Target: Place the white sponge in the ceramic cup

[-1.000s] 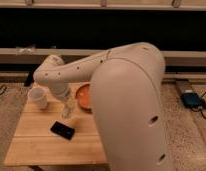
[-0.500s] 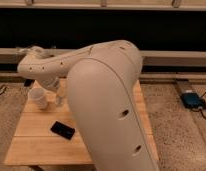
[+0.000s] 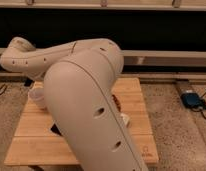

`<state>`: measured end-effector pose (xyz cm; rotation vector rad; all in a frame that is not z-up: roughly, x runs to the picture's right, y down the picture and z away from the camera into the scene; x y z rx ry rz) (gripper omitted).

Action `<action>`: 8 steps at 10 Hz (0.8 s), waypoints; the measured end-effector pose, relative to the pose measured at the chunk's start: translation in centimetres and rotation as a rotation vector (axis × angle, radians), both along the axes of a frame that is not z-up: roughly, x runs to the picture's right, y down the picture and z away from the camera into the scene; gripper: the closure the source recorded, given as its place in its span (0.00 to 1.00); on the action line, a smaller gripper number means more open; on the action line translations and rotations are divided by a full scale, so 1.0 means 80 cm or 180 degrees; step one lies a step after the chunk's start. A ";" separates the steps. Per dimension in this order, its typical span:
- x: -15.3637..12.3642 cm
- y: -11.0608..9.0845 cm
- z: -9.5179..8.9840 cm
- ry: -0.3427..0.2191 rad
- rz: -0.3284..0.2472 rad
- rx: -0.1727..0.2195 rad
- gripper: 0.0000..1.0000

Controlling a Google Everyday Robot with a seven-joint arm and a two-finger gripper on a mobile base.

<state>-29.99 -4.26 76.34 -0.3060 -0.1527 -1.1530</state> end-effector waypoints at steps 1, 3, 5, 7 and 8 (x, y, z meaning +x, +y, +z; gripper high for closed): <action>-0.008 -0.005 0.003 -0.0011 -0.0006 0.0035 1.00; -0.029 -0.006 0.013 -0.0058 -0.0019 0.0061 1.00; -0.040 -0.004 0.028 -0.0114 -0.0009 0.0064 1.00; -0.053 -0.003 0.034 -0.0179 -0.0006 0.0073 1.00; -0.060 -0.004 0.035 -0.0210 -0.0003 0.0086 1.00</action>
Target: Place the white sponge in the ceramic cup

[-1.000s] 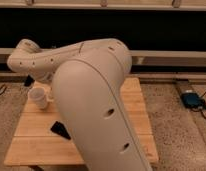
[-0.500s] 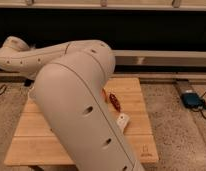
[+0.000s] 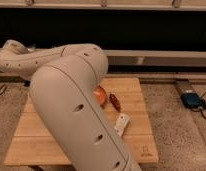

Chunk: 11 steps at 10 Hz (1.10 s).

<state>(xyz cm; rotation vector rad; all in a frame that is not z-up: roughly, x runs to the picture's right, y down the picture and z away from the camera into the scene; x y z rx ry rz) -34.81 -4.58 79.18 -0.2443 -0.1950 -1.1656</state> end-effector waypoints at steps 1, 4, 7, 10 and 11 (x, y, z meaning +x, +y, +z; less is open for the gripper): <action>-0.005 -0.003 0.001 -0.0030 0.0023 0.0026 1.00; -0.015 -0.006 0.005 -0.0097 0.0113 0.0090 0.79; -0.026 0.006 0.016 -0.0144 0.0139 0.0084 0.48; -0.028 0.018 0.028 -0.0160 0.0158 0.0044 0.23; -0.026 0.023 0.033 -0.0158 0.0170 0.0022 0.20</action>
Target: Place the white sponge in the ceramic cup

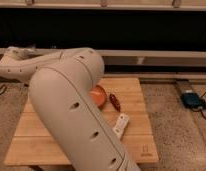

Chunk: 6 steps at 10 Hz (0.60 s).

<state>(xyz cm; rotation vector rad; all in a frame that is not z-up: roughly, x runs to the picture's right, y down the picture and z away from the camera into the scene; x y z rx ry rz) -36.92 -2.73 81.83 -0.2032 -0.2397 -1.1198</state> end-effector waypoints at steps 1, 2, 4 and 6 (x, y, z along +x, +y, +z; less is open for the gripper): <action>0.001 0.003 0.003 0.0001 0.0011 -0.0014 0.20; 0.003 0.006 0.005 0.0001 0.0026 -0.0026 0.20; 0.007 0.014 0.009 -0.0003 0.0061 -0.0058 0.20; 0.009 0.018 0.005 -0.0053 0.0140 -0.0075 0.20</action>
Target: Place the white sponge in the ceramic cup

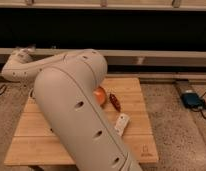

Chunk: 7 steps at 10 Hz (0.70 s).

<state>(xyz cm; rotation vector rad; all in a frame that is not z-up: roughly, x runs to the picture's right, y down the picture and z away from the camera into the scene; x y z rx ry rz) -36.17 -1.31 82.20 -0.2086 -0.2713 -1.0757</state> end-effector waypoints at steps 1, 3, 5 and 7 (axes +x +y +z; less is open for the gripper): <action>0.002 -0.001 -0.003 -0.0023 0.0040 0.0000 0.20; 0.003 -0.003 -0.009 -0.0069 0.0130 -0.0003 0.20; 0.017 -0.011 -0.017 -0.0094 0.0277 -0.0014 0.20; 0.033 -0.015 -0.026 -0.0108 0.0365 -0.0039 0.20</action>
